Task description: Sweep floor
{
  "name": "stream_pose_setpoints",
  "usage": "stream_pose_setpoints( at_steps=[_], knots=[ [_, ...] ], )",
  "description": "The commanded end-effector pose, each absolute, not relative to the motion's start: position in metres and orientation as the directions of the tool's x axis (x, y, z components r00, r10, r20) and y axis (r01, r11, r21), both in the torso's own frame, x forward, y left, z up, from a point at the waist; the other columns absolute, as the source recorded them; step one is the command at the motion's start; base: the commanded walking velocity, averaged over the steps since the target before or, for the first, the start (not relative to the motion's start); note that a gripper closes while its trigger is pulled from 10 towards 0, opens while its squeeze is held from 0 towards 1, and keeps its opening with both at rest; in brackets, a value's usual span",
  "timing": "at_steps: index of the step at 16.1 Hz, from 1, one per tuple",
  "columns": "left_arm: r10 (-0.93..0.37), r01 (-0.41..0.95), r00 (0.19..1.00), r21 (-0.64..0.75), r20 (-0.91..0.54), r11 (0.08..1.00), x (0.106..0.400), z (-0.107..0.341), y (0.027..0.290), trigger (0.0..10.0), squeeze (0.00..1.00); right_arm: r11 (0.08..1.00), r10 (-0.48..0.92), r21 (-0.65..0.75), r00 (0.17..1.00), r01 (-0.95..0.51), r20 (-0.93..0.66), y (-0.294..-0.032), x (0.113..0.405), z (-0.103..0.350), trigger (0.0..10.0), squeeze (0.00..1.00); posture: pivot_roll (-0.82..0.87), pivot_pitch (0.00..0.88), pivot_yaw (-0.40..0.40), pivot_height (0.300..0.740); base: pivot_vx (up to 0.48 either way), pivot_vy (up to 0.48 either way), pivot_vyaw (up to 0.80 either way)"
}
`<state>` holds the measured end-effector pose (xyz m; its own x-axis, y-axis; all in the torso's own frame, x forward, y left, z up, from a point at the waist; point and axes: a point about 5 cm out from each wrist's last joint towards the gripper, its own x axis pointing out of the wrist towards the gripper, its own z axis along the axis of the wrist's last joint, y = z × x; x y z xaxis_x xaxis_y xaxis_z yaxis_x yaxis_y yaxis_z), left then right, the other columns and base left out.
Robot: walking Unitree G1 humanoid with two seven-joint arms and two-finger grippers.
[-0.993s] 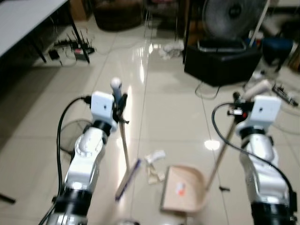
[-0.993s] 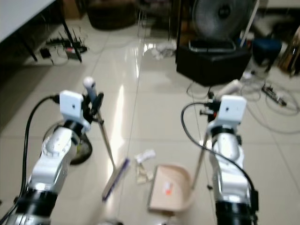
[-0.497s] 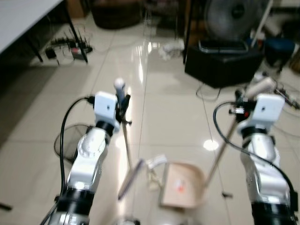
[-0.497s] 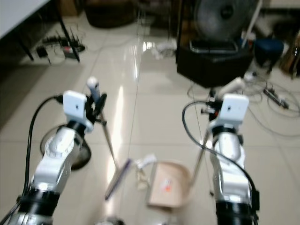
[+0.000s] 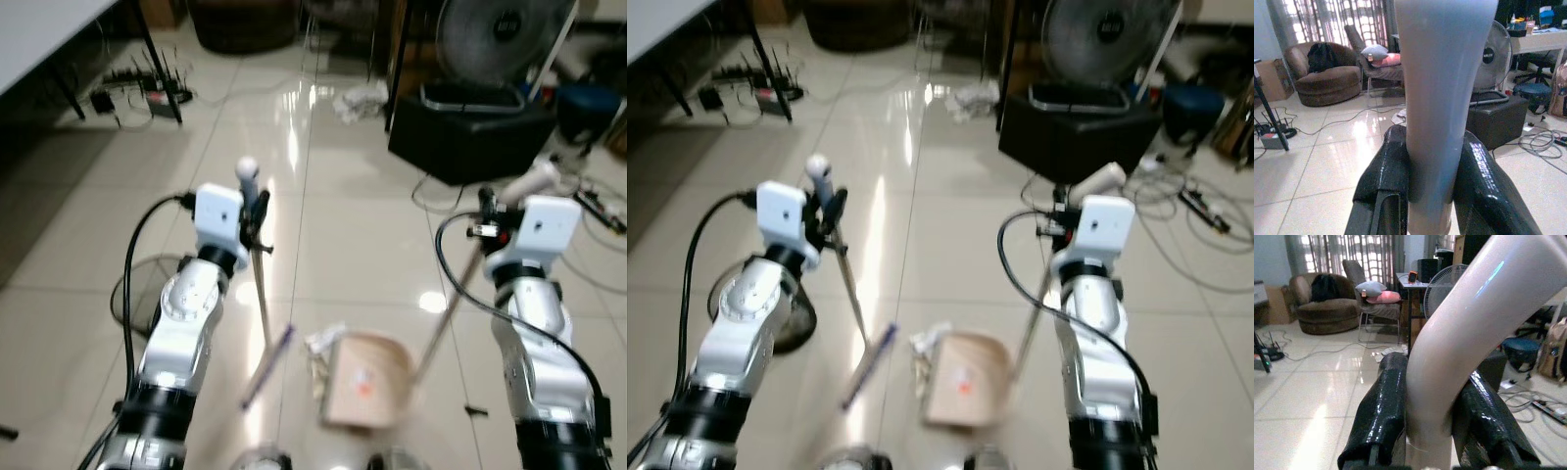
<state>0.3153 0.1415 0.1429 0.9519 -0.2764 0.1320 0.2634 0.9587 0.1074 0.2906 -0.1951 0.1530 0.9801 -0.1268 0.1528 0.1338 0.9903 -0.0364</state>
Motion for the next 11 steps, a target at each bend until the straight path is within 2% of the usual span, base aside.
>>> stream_pose_setpoints(
  at_steps=[1,3,5,8,11],
  knots=[
    [-0.268,0.251,0.95,0.12,0.158,0.96,0.317,0.151,0.144,10.0,0.0,0.989,-0.13,-0.044,0.978,0.139,0.166,-0.195,0.289,0.157,10.0,0.0,0.04,0.072,0.026,0.74,0.0,0.0,0.0],
    [-0.255,0.238,0.958,0.13,0.132,0.962,0.315,0.147,0.145,10.0,0.0,0.984,-0.172,-0.012,0.975,0.175,0.14,-0.199,0.285,0.151,10.0,0.0,0.05,0.068,0.018,0.74,0.0,0.0,0.0],
    [-0.261,0.241,0.952,0.133,0.158,0.961,0.32,0.156,0.145,10.0,0.0,0.976,-0.2,-0.053,0.966,0.211,0.162,-0.207,0.293,0.157,10.0,0.0,0.04,0.086,0.027,0.74,0.0,0.0,0.0],
    [-0.248,0.227,0.955,0.14,0.164,0.964,0.322,0.156,0.147,10.0,0.0,0.973,-0.215,-0.036,0.952,0.228,0.22,-0.215,0.296,0.173,10.0,0.0,0.02,0.097,0.034,0.74,0.0,0.0,0.0],
    [-0.24,0.221,0.96,0.133,0.144,0.966,0.318,0.149,0.149,10.0,0.0,0.971,-0.196,-0.088,0.949,0.224,0.248,-0.222,0.287,0.178,10.0,0.0,-0.01,0.131,0.058,0.74,0.0,0.0,0.0]
  ],
)
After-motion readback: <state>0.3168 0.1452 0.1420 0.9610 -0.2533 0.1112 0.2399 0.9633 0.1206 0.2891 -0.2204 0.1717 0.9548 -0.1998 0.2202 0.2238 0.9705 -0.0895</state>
